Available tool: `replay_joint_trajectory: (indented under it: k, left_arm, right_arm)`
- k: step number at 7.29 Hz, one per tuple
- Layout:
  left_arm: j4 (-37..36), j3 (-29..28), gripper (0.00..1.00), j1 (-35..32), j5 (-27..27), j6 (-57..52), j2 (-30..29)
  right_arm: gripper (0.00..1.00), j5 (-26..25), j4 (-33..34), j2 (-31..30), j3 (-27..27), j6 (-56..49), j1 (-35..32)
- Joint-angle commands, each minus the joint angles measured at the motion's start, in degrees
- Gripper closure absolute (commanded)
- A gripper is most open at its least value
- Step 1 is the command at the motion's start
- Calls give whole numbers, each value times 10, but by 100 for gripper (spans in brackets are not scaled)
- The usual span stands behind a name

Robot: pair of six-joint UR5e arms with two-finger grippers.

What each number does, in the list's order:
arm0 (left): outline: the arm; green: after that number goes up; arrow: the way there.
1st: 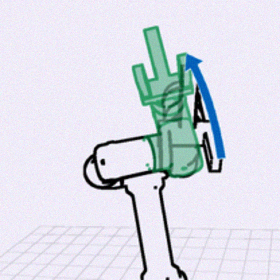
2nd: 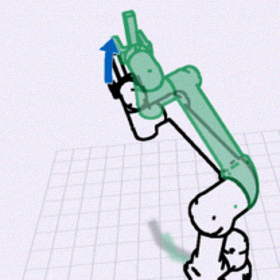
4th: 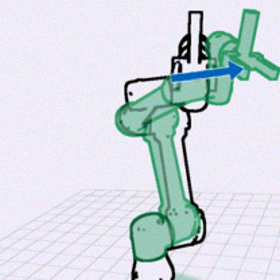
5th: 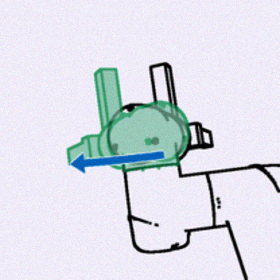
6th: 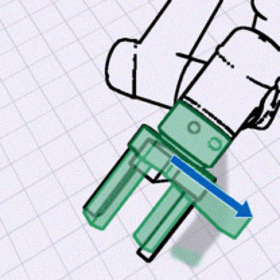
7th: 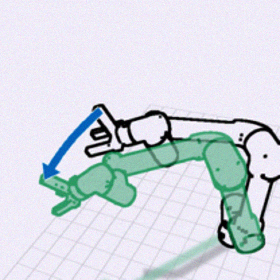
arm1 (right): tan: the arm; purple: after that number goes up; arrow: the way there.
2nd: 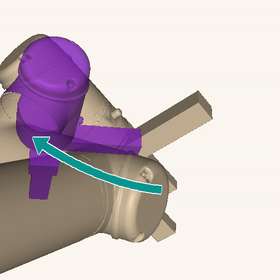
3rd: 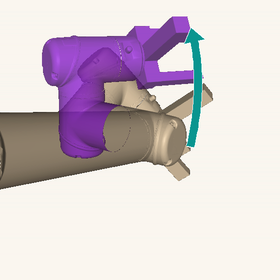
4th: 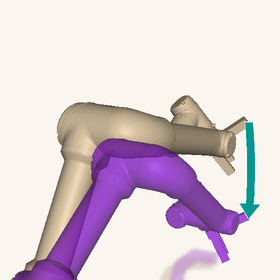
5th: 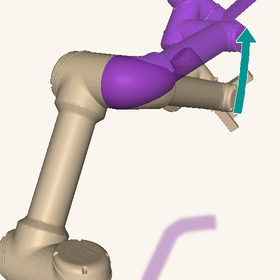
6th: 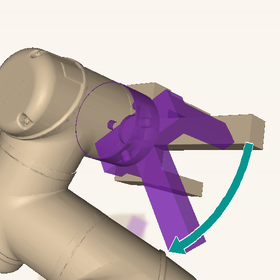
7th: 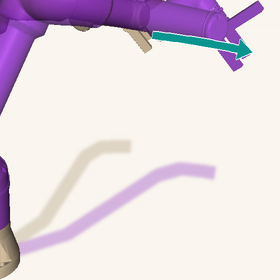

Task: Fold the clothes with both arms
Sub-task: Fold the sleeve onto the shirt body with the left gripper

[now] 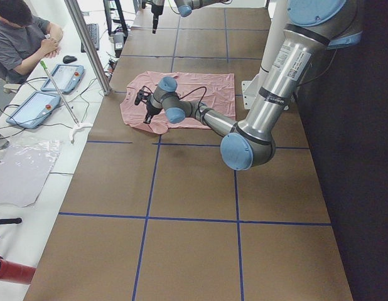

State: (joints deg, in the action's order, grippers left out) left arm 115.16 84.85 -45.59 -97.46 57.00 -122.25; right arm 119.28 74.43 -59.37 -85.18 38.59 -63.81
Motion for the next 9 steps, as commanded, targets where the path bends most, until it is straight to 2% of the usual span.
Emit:
replay_joint_trajectory:
  k: [1,3,4,5,6,8,9]
  left_arm:
    - [-91,-49,100,44,36,84,-99]
    - [-91,-148,100,65,66,119,-166]
    - [-91,-166,100,65,68,117,-173]
    - [-90,-166,31,65,68,104,-172]
    - [-86,-150,0,64,66,56,-167]
    - [-87,-47,0,63,43,31,-128]
    - [-89,18,0,62,12,29,-88]
  right_arm:
    - [0,-1,0,0,0,0,0]
    - [0,-1,0,0,1,0,1]
    - [0,-1,0,0,1,0,2]
    - [0,0,-1,1,0,1,2]
    - [0,0,-2,1,-2,0,4]
    - [0,-3,-1,1,-15,23,21]
    - [0,-5,1,0,-44,82,39]
